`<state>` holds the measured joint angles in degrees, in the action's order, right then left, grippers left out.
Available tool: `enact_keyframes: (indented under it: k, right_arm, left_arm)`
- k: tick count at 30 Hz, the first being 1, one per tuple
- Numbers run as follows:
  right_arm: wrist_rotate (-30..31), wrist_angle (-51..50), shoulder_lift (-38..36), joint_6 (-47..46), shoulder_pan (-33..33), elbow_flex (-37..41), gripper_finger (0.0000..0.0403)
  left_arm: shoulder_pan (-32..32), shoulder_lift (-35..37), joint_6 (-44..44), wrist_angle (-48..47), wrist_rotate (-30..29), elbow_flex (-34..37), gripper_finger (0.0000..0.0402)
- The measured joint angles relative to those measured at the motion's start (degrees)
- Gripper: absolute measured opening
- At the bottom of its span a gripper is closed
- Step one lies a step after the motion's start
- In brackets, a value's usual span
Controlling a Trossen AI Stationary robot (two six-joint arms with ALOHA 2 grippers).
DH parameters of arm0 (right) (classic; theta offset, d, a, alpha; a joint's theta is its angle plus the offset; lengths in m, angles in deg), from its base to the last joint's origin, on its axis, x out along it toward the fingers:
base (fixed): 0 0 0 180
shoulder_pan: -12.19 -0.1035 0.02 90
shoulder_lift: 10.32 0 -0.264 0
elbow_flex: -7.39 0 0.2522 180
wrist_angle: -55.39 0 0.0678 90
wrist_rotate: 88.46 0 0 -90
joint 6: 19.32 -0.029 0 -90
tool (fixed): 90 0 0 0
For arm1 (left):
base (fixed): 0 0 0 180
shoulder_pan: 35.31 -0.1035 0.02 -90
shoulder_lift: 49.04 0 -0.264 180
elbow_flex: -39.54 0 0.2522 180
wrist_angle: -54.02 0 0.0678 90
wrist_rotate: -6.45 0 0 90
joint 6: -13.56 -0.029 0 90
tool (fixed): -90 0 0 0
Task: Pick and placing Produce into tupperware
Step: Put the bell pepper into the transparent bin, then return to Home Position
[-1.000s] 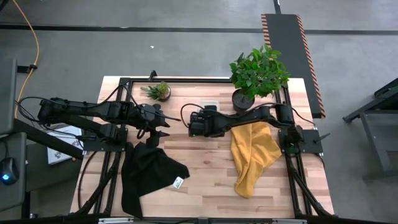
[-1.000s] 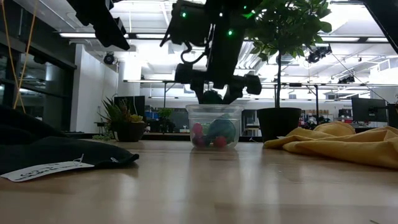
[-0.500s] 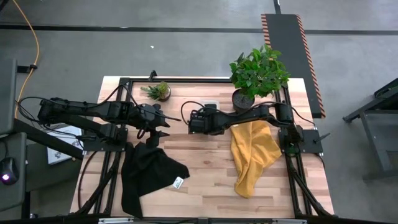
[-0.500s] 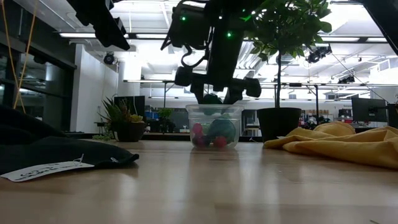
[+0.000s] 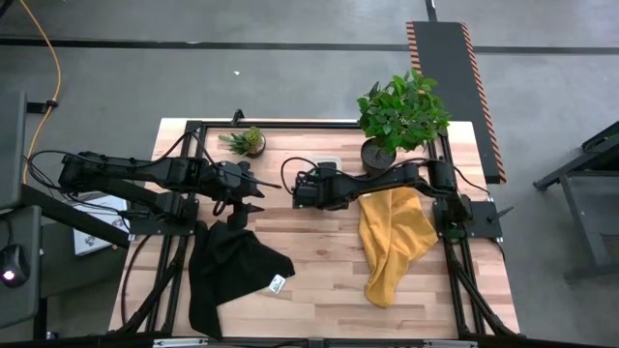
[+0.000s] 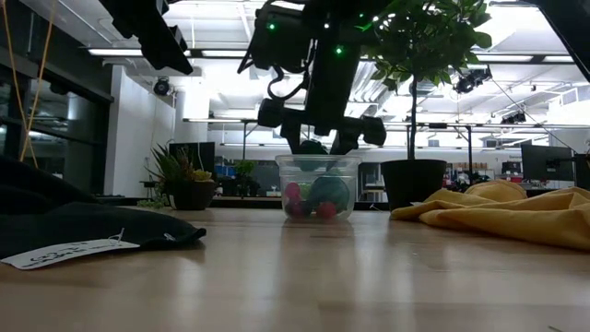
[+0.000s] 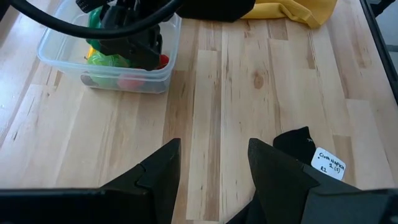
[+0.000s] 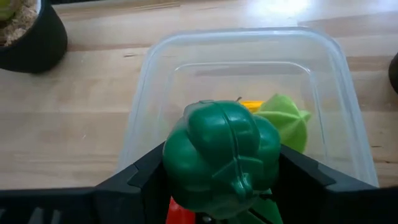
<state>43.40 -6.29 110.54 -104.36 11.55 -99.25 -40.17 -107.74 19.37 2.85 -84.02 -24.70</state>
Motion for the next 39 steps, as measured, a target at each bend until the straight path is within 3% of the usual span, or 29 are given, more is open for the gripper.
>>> enact_keyframes:
  k: [10, 20, 32, 36, 39]
  right_arm:
    - [1.41, 2.84, 0.00, 2.84, -0.13, 0.00, 0.0253]
    - [0.67, 2.55, -1.10, 2.99, -0.52, 0.00, 0.0256]
    - [8.95, -5.56, -11.95, 4.29, -6.70, 0.00, 0.0257]
    - [9.87, -6.67, -15.64, 7.09, -9.37, -0.02, 0.0243]
    - [9.83, -6.92, -18.70, 9.43, -11.67, -0.02, 0.0208]
  left_arm:
    - [0.00, 0.00, 0.02, 0.00, 0.00, 0.00, 0.0177]
    - [0.00, 0.00, -1.31, -0.21, -0.02, -0.12, 0.0177]
    - [0.00, 2.87, -7.09, -4.64, -3.31, -10.85, 0.0177]
    - [-0.05, 5.16, -7.17, -6.11, -4.15, -14.28, 0.0177]
    - [-0.03, 7.35, -7.09, -7.78, -4.95, -16.23, 0.0177]
